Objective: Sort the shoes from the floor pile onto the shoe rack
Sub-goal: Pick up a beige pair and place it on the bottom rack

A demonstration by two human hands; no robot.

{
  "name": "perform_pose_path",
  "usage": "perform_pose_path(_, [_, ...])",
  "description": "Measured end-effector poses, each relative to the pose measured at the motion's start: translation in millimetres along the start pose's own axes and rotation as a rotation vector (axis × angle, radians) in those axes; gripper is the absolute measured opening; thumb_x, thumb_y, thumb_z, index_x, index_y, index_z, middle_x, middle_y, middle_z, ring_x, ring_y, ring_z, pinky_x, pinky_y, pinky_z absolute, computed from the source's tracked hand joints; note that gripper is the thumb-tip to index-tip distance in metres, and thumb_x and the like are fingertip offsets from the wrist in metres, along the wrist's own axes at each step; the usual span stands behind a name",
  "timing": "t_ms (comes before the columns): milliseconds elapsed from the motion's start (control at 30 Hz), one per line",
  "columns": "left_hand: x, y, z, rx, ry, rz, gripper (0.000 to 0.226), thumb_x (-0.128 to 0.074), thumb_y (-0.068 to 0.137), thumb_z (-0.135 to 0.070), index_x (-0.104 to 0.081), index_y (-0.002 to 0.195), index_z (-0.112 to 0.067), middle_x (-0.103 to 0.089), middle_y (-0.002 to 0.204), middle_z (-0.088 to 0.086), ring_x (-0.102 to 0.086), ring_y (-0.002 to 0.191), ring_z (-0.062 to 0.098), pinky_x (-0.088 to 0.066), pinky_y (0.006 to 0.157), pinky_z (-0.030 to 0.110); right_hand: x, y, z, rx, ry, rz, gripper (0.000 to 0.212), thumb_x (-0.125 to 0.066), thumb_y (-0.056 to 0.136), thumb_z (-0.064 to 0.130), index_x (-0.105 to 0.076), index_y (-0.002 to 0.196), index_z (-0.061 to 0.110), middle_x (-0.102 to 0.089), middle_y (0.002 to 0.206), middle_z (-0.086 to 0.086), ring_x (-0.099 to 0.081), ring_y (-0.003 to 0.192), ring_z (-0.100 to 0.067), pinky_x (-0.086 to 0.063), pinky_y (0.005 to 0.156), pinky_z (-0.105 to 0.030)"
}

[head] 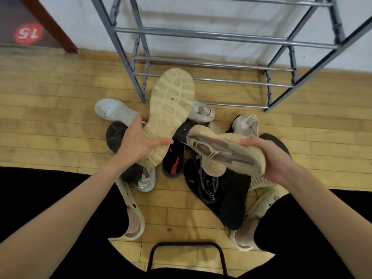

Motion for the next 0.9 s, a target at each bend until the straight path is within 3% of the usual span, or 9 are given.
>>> perform_pose_path(167, [-2, 0, -4, -0.054, 0.004, 0.023, 0.076, -0.088, 0.055, -0.045, -0.049, 0.113, -0.015, -0.057, 0.115, -0.003, -0.054, 0.107, 0.015, -0.047, 0.085, 0.034, 0, 9, -13, -0.078, 0.110, 0.061, 0.071, -0.065, 0.051, 0.018, -0.060, 0.122, 0.012, -0.063, 0.115, -0.019, -0.058, 0.104, -0.038, -0.043, 0.097, -0.058])
perform_pose_path(300, [-2, -2, -9, -0.059, -0.011, 0.023, 0.053, -0.069, 0.073, -0.057, -0.052, 0.105, -0.019, -0.062, 0.111, -0.003, -0.058, 0.102, 0.014, -0.046, 0.076, 0.028, -2, 11, -3, 0.000, 0.129, 0.075, 0.063, -0.049, 0.058, 0.012, -0.060, 0.120, 0.009, -0.063, 0.110, -0.019, -0.057, 0.102, -0.038, -0.040, 0.099, -0.060])
perform_pose_path(433, [-3, -2, -13, -0.012, 0.003, -0.017, 0.043, -0.070, 0.078, -0.051, -0.051, 0.103, -0.020, -0.053, 0.095, -0.015, -0.050, 0.095, 0.008, -0.036, 0.066, 0.020, 11, 16, -1, -0.002, 0.134, 0.018, 0.080, -0.052, 0.046, 0.004, -0.053, 0.126, 0.000, -0.061, 0.110, -0.018, -0.059, 0.100, -0.032, -0.044, 0.100, -0.051])
perform_pose_path(533, [-6, 1, -13, 0.015, 0.010, -0.041, 0.051, -0.068, 0.079, -0.053, -0.053, 0.108, -0.014, -0.051, 0.101, -0.009, -0.048, 0.095, 0.010, -0.037, 0.074, 0.027, 22, 15, 1, -0.001, 0.177, -0.009, 0.061, -0.047, 0.060, -0.003, -0.054, 0.120, -0.003, -0.060, 0.113, -0.016, -0.060, 0.100, -0.029, -0.051, 0.091, -0.042])
perform_pose_path(633, [-13, 4, -13, 0.051, 0.032, -0.013, 0.059, -0.064, 0.082, -0.055, -0.052, 0.118, -0.009, -0.048, 0.105, -0.005, -0.046, 0.097, 0.012, -0.037, 0.078, 0.029, 32, 18, 3, 0.041, 0.267, -0.104, 0.040, -0.039, 0.074, -0.010, -0.056, 0.108, 0.000, -0.061, 0.103, -0.013, -0.064, 0.083, -0.022, -0.056, 0.063, -0.030])
perform_pose_path(700, [-19, 5, -14, 0.077, 0.065, 0.008, 0.065, -0.063, 0.082, -0.056, -0.051, 0.122, -0.007, -0.048, 0.105, -0.004, -0.047, 0.095, 0.013, -0.037, 0.077, 0.029, 42, 22, 5, 0.078, 0.341, -0.196, 0.033, -0.039, 0.072, -0.013, -0.051, 0.098, 0.006, -0.055, 0.096, -0.012, -0.060, 0.074, -0.019, -0.054, 0.054, -0.025])
perform_pose_path(800, [-30, 11, -18, 0.108, 0.082, 0.052, 0.063, -0.064, 0.079, -0.061, -0.052, 0.112, -0.008, -0.054, 0.102, -0.001, -0.053, 0.093, 0.016, -0.043, 0.074, 0.032, 52, 28, 12, 0.080, 0.418, -0.274, 0.026, -0.034, 0.070, -0.013, -0.044, 0.076, 0.011, -0.052, 0.083, -0.008, -0.057, 0.069, -0.020, -0.053, 0.052, -0.025])
perform_pose_path(900, [-46, 23, -24, 0.180, 0.064, 0.139, 0.066, -0.063, 0.077, -0.066, -0.053, 0.107, -0.008, -0.060, 0.103, 0.004, -0.058, 0.093, 0.020, -0.050, 0.077, 0.037, 65, 37, 26, 0.096, 0.381, -0.324, 0.025, -0.030, 0.073, -0.012, -0.044, 0.076, 0.009, -0.053, 0.085, -0.009, -0.058, 0.076, -0.023, -0.052, 0.062, -0.033])
Point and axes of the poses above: each hand's wrist, its own y-axis towards the middle knuckle, its own x-axis out of the back of the hand, z = x × y, the point moved 7 cm from there along y, towards the middle knuckle
